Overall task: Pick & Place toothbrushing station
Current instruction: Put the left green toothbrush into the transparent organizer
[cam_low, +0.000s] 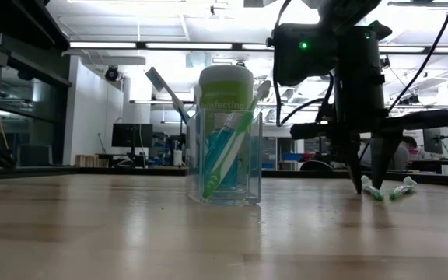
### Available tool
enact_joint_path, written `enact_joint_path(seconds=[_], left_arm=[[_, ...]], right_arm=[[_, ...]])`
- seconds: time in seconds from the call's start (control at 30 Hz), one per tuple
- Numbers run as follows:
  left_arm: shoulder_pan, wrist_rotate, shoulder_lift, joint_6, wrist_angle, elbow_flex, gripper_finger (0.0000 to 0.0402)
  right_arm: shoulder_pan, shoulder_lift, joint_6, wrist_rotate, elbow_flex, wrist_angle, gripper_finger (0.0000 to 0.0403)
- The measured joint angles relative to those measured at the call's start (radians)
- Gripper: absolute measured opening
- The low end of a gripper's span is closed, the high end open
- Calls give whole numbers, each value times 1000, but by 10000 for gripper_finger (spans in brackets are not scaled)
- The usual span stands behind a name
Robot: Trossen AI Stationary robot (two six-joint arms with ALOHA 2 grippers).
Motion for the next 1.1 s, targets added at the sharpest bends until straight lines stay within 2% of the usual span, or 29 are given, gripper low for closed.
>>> enact_joint_path(seconds=[0.27,0.57,1.1], left_arm=[[0,0,0,0,0,0,128],[0,0,0,0,0,0,128],[0,-1,0,0,1,0,128]], right_arm=[[0,0,-27,-2,0,2,30],[1,0,-33,8,-1,0,36],[1,0,-83,15,-1,26,12]])
